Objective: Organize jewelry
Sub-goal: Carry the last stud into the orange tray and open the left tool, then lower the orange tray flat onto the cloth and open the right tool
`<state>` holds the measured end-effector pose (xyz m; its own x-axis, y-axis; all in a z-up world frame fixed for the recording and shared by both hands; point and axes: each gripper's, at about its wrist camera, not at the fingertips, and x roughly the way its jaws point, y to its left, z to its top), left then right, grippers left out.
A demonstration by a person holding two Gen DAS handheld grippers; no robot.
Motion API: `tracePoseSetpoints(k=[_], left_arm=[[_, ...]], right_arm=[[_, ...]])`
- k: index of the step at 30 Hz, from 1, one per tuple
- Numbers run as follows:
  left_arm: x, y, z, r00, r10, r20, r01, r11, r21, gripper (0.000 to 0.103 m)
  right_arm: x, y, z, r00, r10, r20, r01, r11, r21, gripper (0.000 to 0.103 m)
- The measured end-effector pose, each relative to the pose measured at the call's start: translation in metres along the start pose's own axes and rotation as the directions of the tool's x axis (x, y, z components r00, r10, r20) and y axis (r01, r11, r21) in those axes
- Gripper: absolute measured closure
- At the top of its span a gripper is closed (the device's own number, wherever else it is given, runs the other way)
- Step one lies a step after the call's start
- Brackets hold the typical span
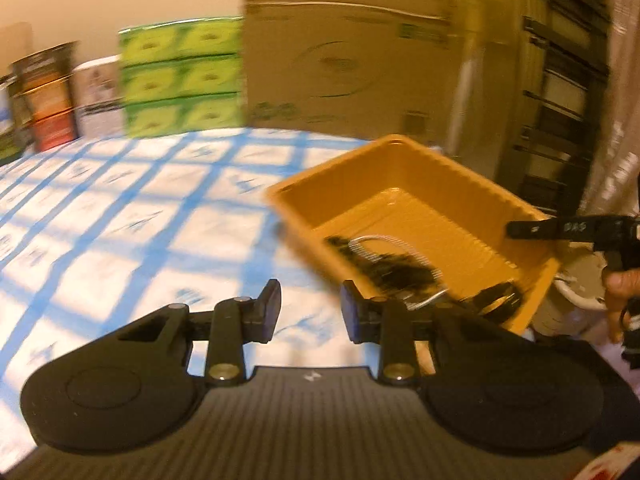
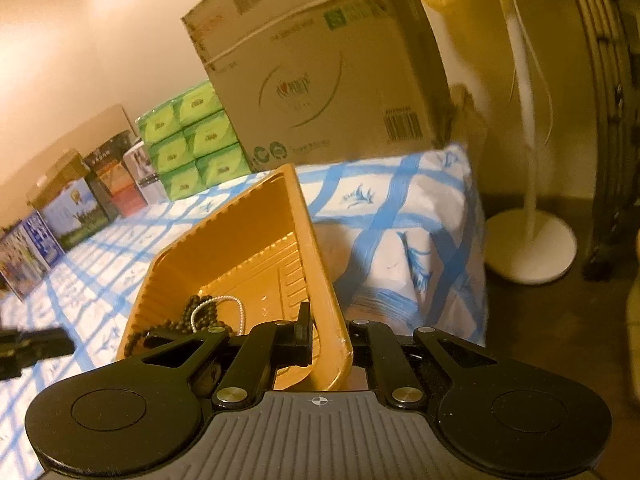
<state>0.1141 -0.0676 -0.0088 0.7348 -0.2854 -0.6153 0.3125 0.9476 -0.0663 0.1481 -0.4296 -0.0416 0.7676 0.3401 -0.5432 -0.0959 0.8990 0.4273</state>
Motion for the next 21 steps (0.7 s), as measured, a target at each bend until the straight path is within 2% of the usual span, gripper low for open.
tracePoseSetpoints(k=[5,8,9,10,12,14,16,18,21], left_arm=[[-0.020,0.024,-0.015,0.996,0.081,-0.022,-0.082,0.994,-0.076,0.071],[-0.029,0.030,-0.023,0.994,0.105,-0.028,-0.107,0.990,-0.094,0.063],[-0.033,0.031,-0.025,0.993,0.114,-0.023,-0.115,0.988,-0.103,0.055],[-0.036,0.032,-0.028,0.991,0.130,-0.020,-0.131,0.985,-0.114,0.043],[-0.044,0.033,-0.035,0.988,0.152,-0.020,-0.154,0.978,-0.138,0.034],[-0.052,0.035,-0.040,0.987,0.160,-0.031,-0.163,0.971,-0.174,0.030],[-0.060,0.035,-0.046,0.983,0.182,-0.041,-0.186,0.958,-0.216,0.013],[-0.068,0.035,-0.052,0.981,0.187,-0.045,-0.192,0.949,-0.249,0.009],[-0.078,0.034,-0.060,0.979,0.189,-0.076,-0.203,0.937,-0.284,0.003]], right_arm=[[0.012,-0.031,0.004,0.996,0.071,-0.056,-0.064,0.991,0.116,0.095],[0.013,-0.044,0.002,0.992,0.109,-0.056,-0.096,0.976,0.197,0.092],[0.012,-0.047,0.002,0.992,0.118,-0.050,-0.104,0.969,0.226,0.081],[0.009,-0.049,0.001,0.993,0.113,-0.040,-0.100,0.963,0.250,0.054],[-0.002,-0.050,0.000,0.995,0.097,-0.008,-0.091,0.956,0.278,0.029],[-0.014,-0.046,0.001,0.999,0.051,0.000,-0.050,0.965,0.257,0.029],[-0.029,-0.034,0.003,0.999,-0.028,0.015,0.024,0.975,0.219,0.029],[-0.046,-0.012,0.005,0.994,-0.113,0.014,0.110,0.984,0.139,0.028],[-0.067,0.031,0.002,0.991,-0.134,-0.012,0.134,0.991,0.026,0.024]])
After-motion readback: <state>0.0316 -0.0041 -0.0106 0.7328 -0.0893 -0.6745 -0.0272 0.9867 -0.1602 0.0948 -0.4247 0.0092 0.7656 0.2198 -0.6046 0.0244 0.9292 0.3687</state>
